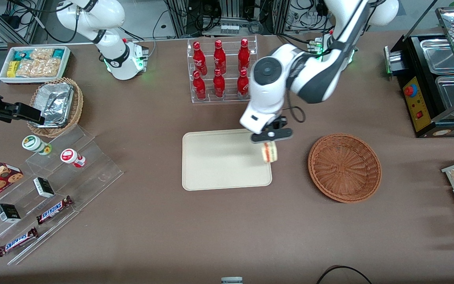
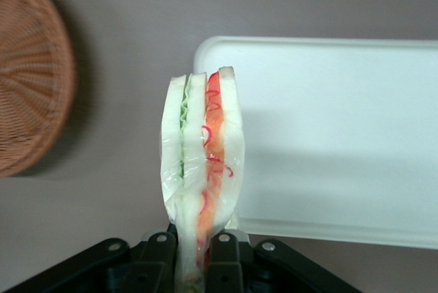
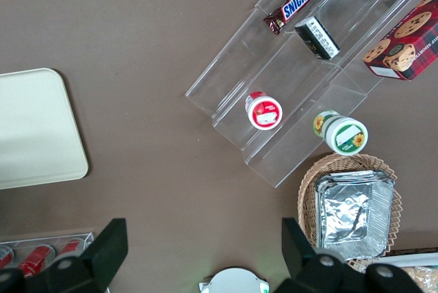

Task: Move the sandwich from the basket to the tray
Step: 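Lift the sandwich and carry it with the left gripper over the cream tray, then lower the sandwich onto the tray and open the left gripper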

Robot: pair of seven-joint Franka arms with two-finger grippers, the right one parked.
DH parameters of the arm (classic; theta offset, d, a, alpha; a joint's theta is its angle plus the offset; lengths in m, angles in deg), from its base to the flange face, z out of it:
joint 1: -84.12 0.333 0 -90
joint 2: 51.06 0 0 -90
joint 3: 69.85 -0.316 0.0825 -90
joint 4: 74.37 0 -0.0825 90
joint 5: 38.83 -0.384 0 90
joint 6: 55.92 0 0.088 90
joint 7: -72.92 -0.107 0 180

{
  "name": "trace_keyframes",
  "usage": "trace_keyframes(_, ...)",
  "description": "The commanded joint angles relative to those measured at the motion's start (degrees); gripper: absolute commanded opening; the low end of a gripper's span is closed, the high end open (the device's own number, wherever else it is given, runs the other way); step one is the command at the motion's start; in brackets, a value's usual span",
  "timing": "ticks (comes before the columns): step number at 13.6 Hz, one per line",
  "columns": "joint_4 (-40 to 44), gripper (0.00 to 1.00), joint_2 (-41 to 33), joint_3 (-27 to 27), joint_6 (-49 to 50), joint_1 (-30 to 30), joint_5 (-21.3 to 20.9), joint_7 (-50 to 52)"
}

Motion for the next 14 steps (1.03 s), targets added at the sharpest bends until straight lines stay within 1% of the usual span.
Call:
trace_keyframes(1,8.9,0.0,8.7,-0.8,0.6,-4.5,-0.8,0.7)
trace_keyframes(3,13.2,0.0,14.5,-0.8,-2.4,-5.3,-0.9,1.1)
trace_keyframes(5,16.0,0.0,19.0,-0.9,-7.7,-7.2,-1.8,4.0)
trace_keyframes(7,16.3,0.0,20.3,-1.0,-9.2,-7.7,-3.6,4.6)
trace_keyframes(10,16.2,0.0,21.8,-1.0,-12.5,-7.8,-3.9,5.6)
trace_keyframes(14,16.1,0.0,23.4,-1.0,-13.6,-8.0,-3.9,6.2)
